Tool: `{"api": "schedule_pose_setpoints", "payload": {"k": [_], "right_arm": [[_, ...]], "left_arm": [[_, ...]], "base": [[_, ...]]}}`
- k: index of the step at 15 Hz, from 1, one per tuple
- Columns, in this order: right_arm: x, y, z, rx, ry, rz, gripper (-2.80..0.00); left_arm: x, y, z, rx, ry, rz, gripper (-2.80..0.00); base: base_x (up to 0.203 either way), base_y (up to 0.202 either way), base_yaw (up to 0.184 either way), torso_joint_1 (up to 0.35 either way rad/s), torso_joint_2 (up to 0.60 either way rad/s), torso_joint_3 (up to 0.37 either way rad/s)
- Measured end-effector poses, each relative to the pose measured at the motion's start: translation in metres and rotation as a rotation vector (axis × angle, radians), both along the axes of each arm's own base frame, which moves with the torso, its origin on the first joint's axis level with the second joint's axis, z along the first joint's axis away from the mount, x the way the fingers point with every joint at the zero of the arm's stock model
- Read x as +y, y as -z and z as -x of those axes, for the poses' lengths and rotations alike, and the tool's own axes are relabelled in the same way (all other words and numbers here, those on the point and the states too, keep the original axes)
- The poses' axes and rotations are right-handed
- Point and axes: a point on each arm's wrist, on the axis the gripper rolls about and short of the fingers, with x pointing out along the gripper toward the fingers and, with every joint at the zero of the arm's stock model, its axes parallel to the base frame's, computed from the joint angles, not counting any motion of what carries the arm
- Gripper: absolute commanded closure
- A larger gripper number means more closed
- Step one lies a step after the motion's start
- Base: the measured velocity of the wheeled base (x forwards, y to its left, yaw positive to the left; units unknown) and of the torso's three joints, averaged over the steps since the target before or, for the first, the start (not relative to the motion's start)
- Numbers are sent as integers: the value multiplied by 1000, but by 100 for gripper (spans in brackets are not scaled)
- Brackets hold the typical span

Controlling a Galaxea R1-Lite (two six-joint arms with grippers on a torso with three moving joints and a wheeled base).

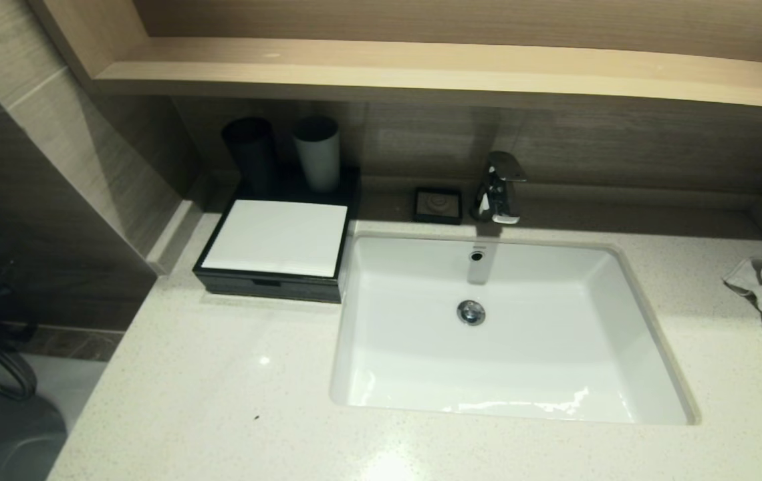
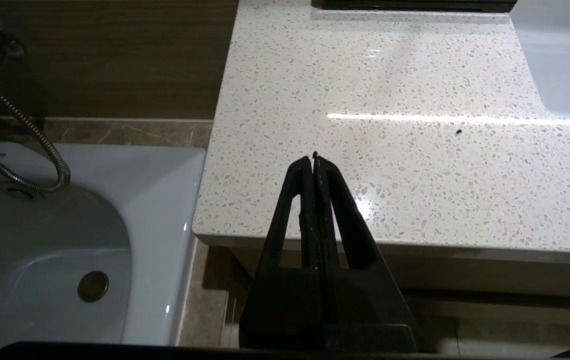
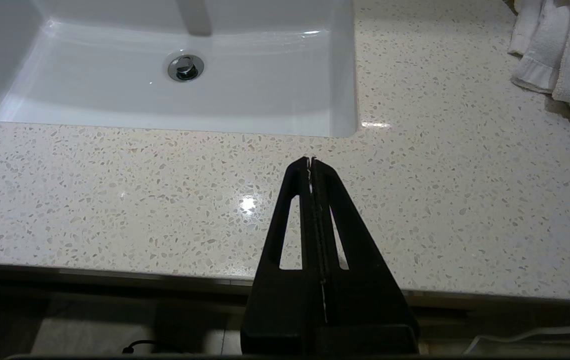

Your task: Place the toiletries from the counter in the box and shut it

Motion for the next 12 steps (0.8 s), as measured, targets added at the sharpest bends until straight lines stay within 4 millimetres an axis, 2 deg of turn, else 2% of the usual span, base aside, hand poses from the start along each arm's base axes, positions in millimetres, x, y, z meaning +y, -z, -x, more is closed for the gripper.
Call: {"api": "schedule_pose_setpoints", "payload": {"k": [12], "right_arm": [[0, 0, 0, -1, 2, 0, 0]], "left_arm": [[0, 0, 0, -1, 0, 0, 0]], "base": [[0, 0, 0, 0, 0, 0]]}}
